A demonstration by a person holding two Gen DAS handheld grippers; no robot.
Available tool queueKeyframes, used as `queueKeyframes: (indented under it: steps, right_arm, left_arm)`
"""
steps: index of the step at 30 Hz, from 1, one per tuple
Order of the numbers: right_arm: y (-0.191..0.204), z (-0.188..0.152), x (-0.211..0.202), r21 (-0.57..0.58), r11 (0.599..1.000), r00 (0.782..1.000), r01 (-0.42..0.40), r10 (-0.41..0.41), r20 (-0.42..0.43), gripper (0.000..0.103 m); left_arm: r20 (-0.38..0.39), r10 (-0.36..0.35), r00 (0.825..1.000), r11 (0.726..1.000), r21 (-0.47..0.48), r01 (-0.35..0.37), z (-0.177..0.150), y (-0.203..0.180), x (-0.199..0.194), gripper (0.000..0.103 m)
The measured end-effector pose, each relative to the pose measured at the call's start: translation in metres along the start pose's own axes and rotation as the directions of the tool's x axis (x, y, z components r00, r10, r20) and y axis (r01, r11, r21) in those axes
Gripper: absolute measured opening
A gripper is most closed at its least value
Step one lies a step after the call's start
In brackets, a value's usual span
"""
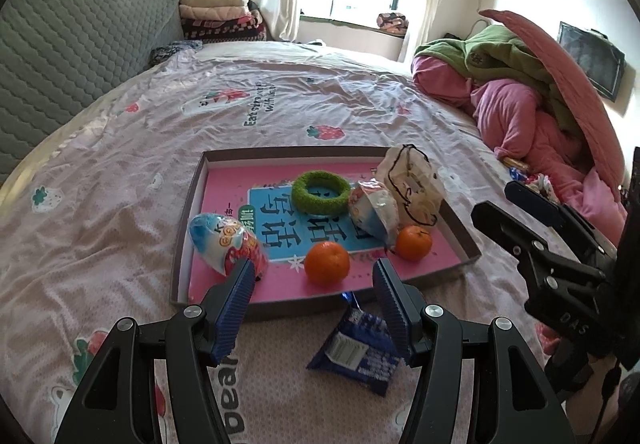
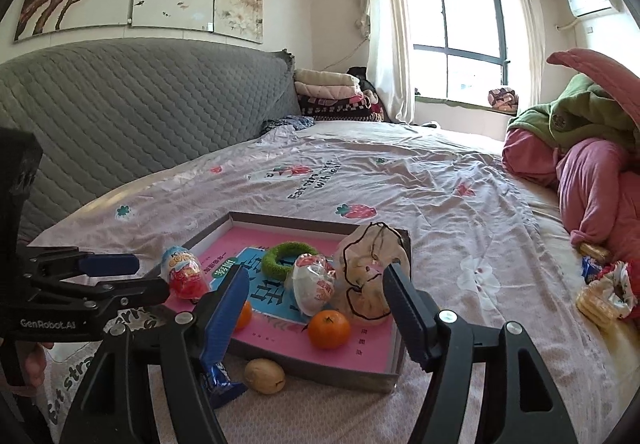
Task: Organize objects
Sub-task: 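Lift both tools away from the tray and pull back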
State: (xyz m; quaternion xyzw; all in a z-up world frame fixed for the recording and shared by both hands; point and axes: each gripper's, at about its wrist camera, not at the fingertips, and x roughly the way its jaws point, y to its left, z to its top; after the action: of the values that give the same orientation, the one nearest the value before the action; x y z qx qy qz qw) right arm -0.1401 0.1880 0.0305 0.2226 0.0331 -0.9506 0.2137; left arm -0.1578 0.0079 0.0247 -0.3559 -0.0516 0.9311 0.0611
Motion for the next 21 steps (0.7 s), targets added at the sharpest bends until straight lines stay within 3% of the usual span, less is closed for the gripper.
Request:
queueKeyframes:
  steps: [10,21]
  right_arm:
    - [-0.006,-0.011,-0.017,0.068,0.998,1.000,-0.013,0.014,-0.014,0.069]
    - [0.008,-0.025,-0.028,0.038,0.999,0.999,-0.002,0.003,-0.048,0.069]
  left_arm:
    - [0.005,-0.032,0.999,0.998,0.046,0.031,-0.022,-0.012,-0.015,0.063]
    - [-0.024,-0.038,0.999,0.997,0.068,0.040,-0.044,-0.016,-0.020,0.063]
